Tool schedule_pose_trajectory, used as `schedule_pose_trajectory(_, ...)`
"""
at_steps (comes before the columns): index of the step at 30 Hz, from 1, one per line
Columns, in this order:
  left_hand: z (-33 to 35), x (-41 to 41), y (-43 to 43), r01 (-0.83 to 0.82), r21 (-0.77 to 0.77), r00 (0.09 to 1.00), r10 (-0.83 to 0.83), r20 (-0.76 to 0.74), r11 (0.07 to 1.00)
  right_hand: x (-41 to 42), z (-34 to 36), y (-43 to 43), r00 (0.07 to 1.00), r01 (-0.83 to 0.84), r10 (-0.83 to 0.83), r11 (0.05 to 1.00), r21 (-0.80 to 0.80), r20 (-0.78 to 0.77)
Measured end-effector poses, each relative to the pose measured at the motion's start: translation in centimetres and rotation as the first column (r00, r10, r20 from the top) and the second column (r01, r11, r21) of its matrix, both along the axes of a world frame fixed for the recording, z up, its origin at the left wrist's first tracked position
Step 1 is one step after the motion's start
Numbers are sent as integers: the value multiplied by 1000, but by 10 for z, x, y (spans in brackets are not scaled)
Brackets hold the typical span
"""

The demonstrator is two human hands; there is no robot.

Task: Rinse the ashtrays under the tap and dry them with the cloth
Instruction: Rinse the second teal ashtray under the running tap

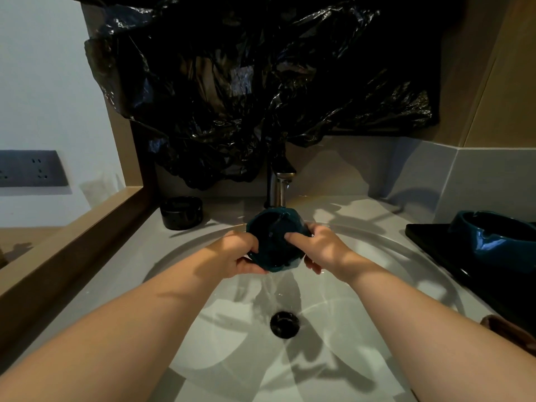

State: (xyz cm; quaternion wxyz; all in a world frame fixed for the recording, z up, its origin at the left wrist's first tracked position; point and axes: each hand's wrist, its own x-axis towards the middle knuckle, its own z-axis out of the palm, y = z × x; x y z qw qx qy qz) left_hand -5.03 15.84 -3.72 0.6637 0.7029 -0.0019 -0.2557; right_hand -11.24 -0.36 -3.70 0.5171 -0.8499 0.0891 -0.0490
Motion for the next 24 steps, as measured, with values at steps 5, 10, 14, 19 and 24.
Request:
schedule_pose_trajectory(5, 6, -6, -4, 61, -14, 998, -61, 25, 998, 0, 2, -2, 978, 159, -116, 952, 263, -171)
schedule_pose_trajectory(10, 7, -13, -8, 198, 52, 979, -200, 38, 979, -7, 10, -15, 928, 256, -127, 900, 353, -350)
schedule_pose_trajectory(14, 6, -14, -11, 252, 25, 965, -249, -79, 967, -7, 22, -18, 909, 298, -208, 930, 216, -360)
schedule_pose_trajectory(19, 1, -16, -14, 274, 109, 957, -259, -133, 955, -3, 30, -9, 943, 294, -295, 955, -29, -155)
schedule_pose_trajectory(24, -2, -3, -13, 38, -8, 999, -38, 17, 999, -2, 22, 0, 990, 141, -142, 985, -100, -4)
